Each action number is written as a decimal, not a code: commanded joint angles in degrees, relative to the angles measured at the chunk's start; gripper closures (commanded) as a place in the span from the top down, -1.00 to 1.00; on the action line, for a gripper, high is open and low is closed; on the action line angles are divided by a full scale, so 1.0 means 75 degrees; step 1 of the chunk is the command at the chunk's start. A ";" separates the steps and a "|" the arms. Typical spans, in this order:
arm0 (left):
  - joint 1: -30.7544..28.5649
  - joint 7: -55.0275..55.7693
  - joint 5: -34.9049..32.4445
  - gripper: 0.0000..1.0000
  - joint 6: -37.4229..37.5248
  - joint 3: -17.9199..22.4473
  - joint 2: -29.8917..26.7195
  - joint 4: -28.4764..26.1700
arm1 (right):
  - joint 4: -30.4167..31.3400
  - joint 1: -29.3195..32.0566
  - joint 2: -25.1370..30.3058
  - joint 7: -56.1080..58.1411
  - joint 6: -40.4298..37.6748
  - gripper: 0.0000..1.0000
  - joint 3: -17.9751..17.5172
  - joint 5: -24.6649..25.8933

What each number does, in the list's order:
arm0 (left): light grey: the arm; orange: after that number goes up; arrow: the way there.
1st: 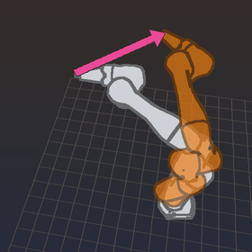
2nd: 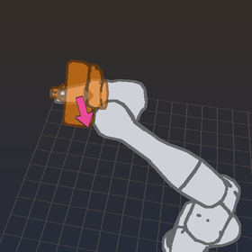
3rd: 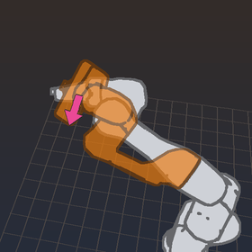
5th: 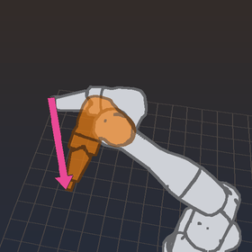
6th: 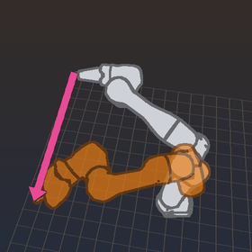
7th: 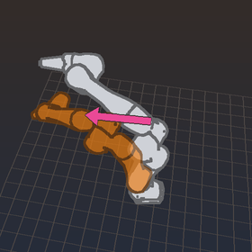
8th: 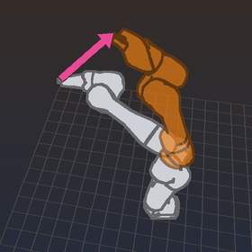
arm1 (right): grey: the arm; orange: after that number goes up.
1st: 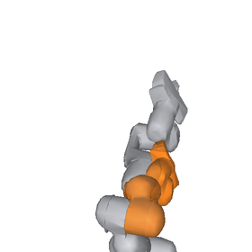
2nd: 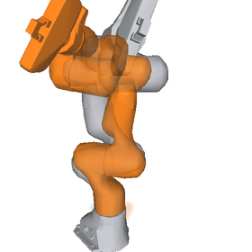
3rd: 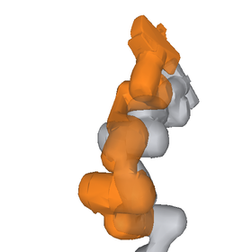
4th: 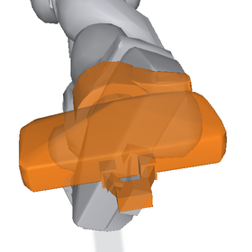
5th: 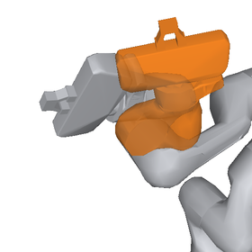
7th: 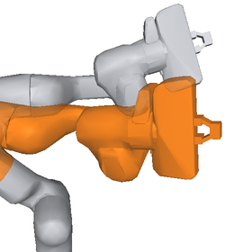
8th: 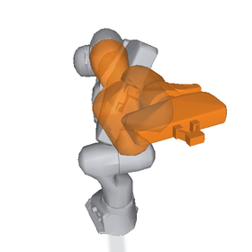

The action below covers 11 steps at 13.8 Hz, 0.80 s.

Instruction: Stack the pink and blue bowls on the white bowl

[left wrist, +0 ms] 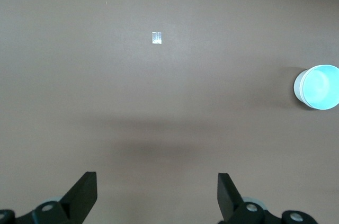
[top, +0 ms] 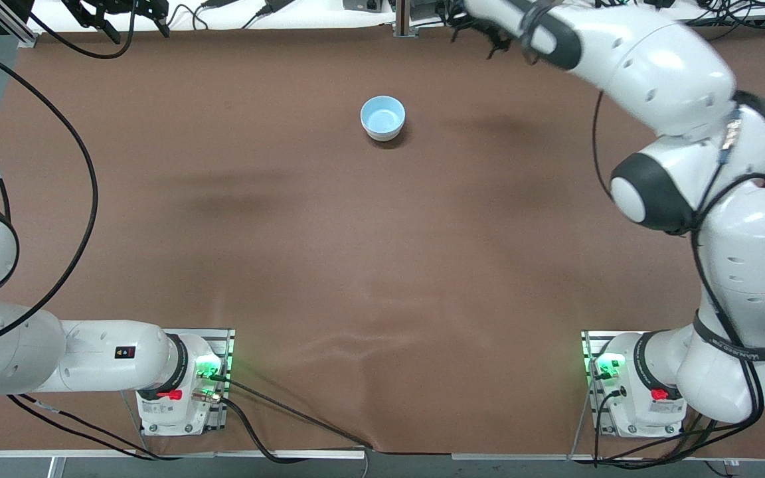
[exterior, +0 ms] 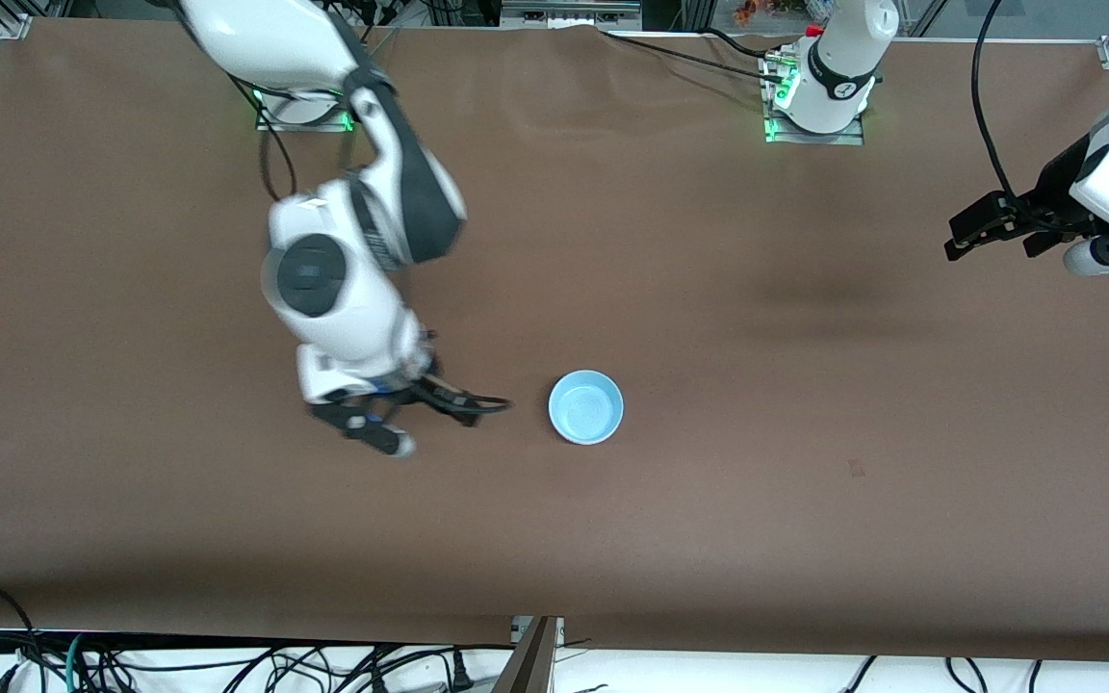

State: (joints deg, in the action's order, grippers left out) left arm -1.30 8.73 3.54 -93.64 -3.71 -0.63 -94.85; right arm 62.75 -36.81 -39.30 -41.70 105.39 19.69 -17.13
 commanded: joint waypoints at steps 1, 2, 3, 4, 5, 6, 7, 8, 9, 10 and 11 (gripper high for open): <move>0.0010 -0.0004 -0.0225 1.00 0.0040 -0.0021 0.0119 0.0142 | 0.0655 0.0488 0.1239 0.1103 -0.1134 1.00 -0.0071 0.0045; 0.0021 0.0007 -0.0250 1.00 0.0040 -0.0021 0.0131 0.0177 | 0.0970 0.0594 0.1743 0.1594 -0.1393 1.00 -0.0048 0.0046; 0.0021 0.0007 -0.0261 1.00 0.0040 -0.0021 0.0189 0.0212 | 0.1287 0.0630 0.2224 0.2005 -0.1743 1.00 0.0115 0.0069; 0.0021 0.0019 -0.0262 1.00 0.0040 -0.0021 0.0213 0.0259 | 0.1499 0.0630 0.2600 0.2242 -0.2025 1.00 0.0349 0.0127; 0.0010 0.0031 -0.0262 1.00 0.0028 -0.0021 0.0259 0.0271 | 0.1594 0.0630 0.2893 0.2453 -0.2283 1.00 0.0467 0.0186; 0.0010 0.0031 -0.0250 1.00 0.0028 -0.0021 0.0295 0.0294 | 0.1629 0.0630 0.3094 0.2699 -0.2541 1.00 0.0619 0.0395; 0.0010 0.0019 -0.0261 1.00 0.0028 -0.0021 0.0330 0.0411 | 0.1665 0.0630 0.3339 0.2898 -0.2741 1.00 0.0655 0.0676; 0.0021 0.0031 -0.0262 1.00 0.0028 -0.0021 0.0400 0.0551 | 0.1816 0.0630 0.3597 0.3132 -0.2836 1.00 0.0772 0.0760; 0.0021 0.0031 -0.0262 1.00 0.0028 -0.0021 0.0412 0.0564 | 0.2212 0.0630 0.3959 0.3459 -0.2837 1.00 0.1005 0.0772; 0.0021 0.0008 -0.0273 1.00 0.0028 -0.0021 0.0424 0.0564 | 0.2749 0.0630 0.4380 0.3764 -0.2732 1.00 0.1077 0.0807; 0.0021 -0.0004 -0.0285 1.00 0.0028 -0.0021 0.0424 0.0564 | 0.3312 0.0630 0.4768 0.3953 -0.2522 1.00 0.1147 0.0993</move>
State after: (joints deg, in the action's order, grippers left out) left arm -1.30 8.73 2.77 -94.14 -3.71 1.30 -92.79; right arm 77.41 -31.26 -10.79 -15.49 83.77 27.35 -11.71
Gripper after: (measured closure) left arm 0.000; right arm 0.000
